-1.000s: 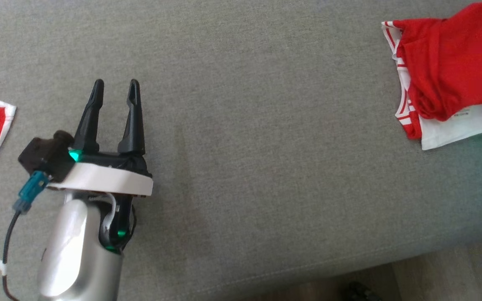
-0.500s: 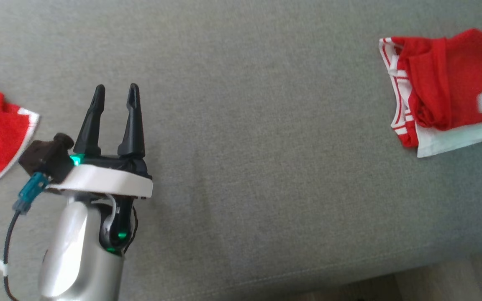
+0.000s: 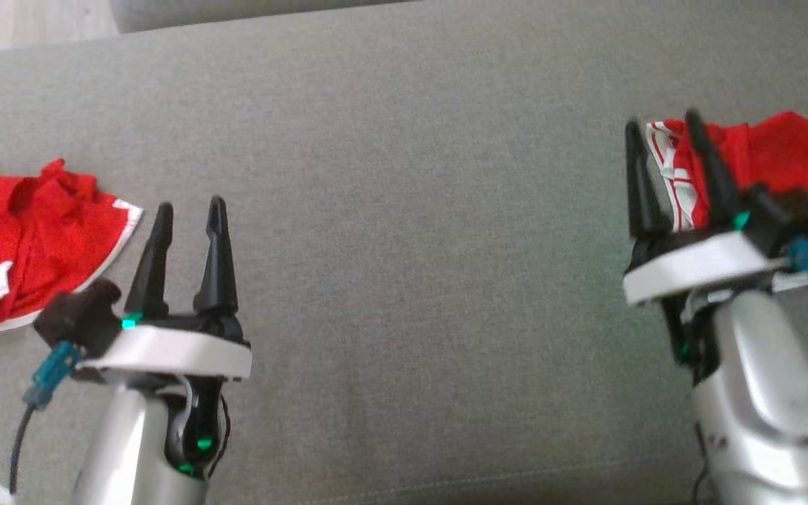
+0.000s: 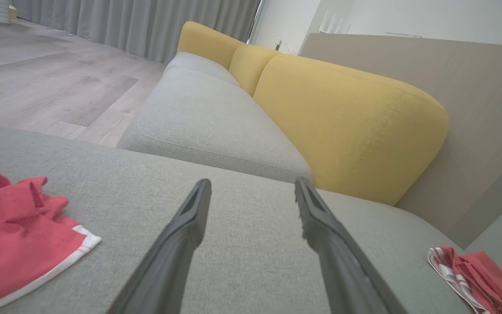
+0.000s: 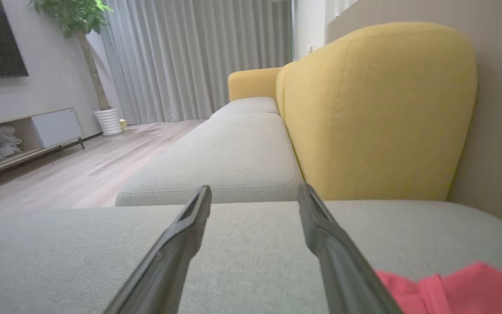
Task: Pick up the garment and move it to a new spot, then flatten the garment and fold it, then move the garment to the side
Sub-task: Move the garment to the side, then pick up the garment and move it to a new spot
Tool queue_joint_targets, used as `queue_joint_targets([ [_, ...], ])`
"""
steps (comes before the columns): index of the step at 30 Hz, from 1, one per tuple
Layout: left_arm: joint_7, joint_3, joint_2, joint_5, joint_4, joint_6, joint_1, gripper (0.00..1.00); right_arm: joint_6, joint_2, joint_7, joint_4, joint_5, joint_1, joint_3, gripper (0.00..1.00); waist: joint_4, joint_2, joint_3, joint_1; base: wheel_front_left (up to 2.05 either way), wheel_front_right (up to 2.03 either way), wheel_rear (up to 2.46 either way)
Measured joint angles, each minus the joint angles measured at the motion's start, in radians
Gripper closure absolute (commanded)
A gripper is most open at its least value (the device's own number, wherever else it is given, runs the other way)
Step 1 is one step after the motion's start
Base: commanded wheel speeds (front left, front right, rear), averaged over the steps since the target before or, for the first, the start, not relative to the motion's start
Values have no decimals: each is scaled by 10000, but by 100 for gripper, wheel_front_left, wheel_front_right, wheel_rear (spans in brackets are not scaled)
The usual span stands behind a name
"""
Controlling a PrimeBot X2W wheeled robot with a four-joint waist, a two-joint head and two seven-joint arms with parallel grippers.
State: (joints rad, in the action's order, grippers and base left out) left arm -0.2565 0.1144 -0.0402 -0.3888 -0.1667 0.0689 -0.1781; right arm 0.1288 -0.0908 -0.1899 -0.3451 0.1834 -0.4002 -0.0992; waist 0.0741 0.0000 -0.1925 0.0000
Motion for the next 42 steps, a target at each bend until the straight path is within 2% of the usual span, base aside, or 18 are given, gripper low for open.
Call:
queue_joint_targets([
  [4,0,-33,0,-29,-2,0,310,0,0,263,-316,-33,0,673,92,0,-80,0,171,0,0,0,0],
  [12,0,-196,0,-40,-4,0,559,0,0,324,-581,215,-13,1977,-54,0,-141,0,314,0,0,0,0],
  [20,0,-228,0,105,-2,0,560,0,0,357,-583,623,-119,2088,-77,0,-87,0,263,0,0,0,0],
  [42,0,-17,0,105,-23,-88,560,0,0,359,-610,570,27,2095,-6,0,-73,0,293,0,0,0,0],
])
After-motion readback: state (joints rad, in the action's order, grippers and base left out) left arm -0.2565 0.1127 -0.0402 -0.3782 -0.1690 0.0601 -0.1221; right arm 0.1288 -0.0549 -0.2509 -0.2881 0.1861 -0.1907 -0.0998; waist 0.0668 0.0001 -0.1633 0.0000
